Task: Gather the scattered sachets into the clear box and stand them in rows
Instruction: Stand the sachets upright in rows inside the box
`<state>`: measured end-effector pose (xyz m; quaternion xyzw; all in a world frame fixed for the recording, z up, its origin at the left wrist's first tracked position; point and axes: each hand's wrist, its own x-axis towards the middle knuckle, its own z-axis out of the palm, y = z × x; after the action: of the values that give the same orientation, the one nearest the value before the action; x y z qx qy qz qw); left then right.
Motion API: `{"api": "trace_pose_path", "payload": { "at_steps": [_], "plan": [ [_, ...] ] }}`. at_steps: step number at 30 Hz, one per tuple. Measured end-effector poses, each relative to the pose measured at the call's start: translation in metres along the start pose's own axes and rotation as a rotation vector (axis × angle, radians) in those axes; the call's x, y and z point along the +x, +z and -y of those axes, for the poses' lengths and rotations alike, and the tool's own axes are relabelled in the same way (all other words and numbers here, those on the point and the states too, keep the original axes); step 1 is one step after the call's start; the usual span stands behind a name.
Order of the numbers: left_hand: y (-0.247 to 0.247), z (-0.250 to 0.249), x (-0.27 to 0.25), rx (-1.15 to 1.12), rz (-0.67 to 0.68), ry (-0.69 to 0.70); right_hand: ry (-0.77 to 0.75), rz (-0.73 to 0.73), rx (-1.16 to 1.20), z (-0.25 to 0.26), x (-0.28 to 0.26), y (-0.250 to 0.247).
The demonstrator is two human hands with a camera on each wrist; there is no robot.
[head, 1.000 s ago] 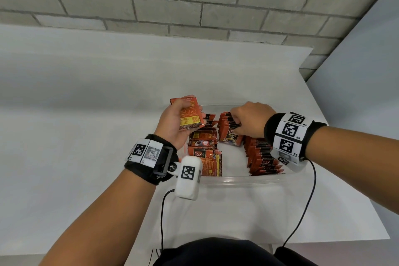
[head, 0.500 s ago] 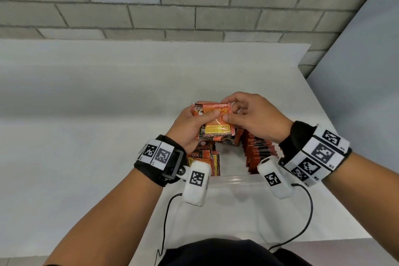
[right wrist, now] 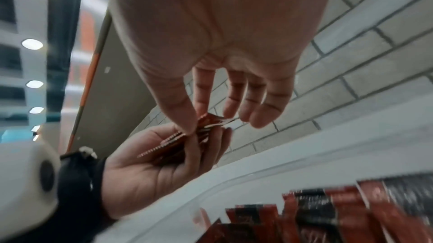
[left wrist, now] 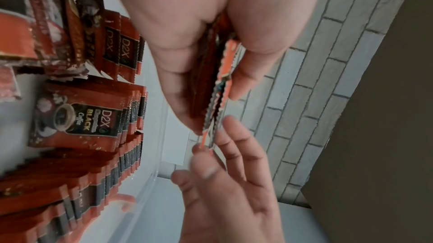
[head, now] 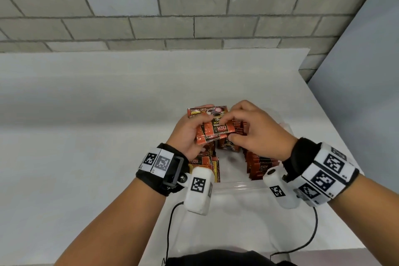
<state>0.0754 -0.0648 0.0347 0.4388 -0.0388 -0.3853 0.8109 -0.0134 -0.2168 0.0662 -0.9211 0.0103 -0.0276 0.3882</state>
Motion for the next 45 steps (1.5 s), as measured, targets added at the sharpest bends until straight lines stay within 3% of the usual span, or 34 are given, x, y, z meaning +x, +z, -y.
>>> {"api": "trace_pose_path", "payload": {
  "at_steps": [4,8,14,17,21,29,35,42,45],
  "plan": [
    [-0.002,0.001,0.003,0.056,-0.051,0.046,0.196,-0.135,0.179,-0.001,0.001,0.001],
    [-0.001,0.002,0.005,0.095,-0.041,0.080,0.294,-0.109,0.218,-0.003,0.005,0.004],
    [-0.005,0.002,0.007,0.132,0.011,0.079,0.198,-0.152,0.317,0.003,0.011,-0.001],
    [-0.010,0.005,0.007,0.170,0.011,0.080,0.160,-0.059,0.311,0.003,0.015,0.002],
    [-0.009,0.009,0.004,0.199,0.012,0.122,0.262,-0.080,0.308,-0.001,0.019,0.006],
    [-0.015,0.003,0.005,-0.003,-0.151,0.074,0.194,-0.076,0.283,-0.006,0.021,-0.011],
    [-0.029,0.002,0.007,-0.077,-0.281,0.039,0.180,-0.046,0.089,-0.014,0.026,-0.017],
    [-0.026,0.002,0.003,-0.033,-0.260,0.064,0.250,0.261,-0.331,-0.015,0.042,-0.013],
    [-0.027,0.002,0.004,-0.057,-0.253,0.057,0.245,0.307,-0.422,-0.015,0.048,-0.004]
  ]
}}
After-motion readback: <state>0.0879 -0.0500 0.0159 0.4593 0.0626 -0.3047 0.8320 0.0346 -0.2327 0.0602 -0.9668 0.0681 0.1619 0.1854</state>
